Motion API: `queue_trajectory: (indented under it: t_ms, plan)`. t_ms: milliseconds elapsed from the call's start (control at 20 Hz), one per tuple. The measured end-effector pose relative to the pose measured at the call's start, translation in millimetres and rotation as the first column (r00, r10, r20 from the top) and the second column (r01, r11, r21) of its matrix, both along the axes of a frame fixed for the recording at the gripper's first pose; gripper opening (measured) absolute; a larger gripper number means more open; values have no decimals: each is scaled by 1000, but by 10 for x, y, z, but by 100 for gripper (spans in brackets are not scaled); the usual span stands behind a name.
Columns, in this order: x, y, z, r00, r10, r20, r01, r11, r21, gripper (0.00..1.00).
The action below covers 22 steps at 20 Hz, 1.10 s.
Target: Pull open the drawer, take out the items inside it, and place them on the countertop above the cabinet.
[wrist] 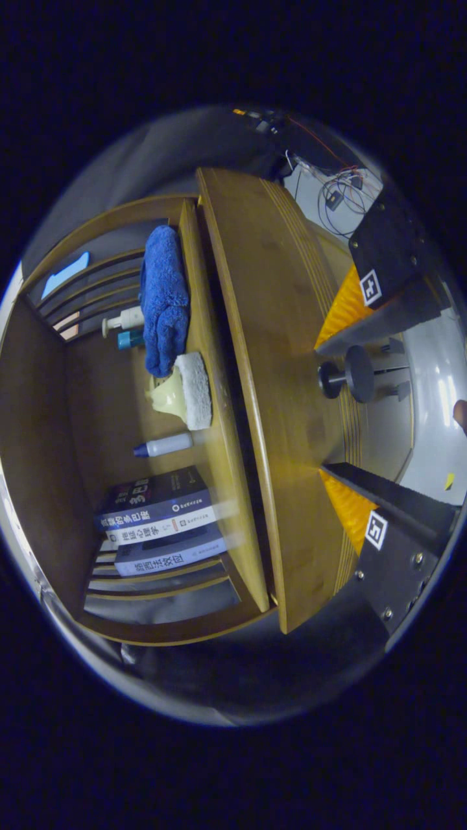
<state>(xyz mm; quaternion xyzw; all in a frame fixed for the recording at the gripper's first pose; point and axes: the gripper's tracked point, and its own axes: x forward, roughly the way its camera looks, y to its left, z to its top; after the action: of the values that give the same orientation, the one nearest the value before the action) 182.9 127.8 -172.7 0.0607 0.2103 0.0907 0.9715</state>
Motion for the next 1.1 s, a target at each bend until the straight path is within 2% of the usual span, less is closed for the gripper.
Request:
queue_trajectory:
  t_ms: [1100]
  plan:
    - [217, 59, -47, 1000, -4, -6, 4, 999, 39, 99]
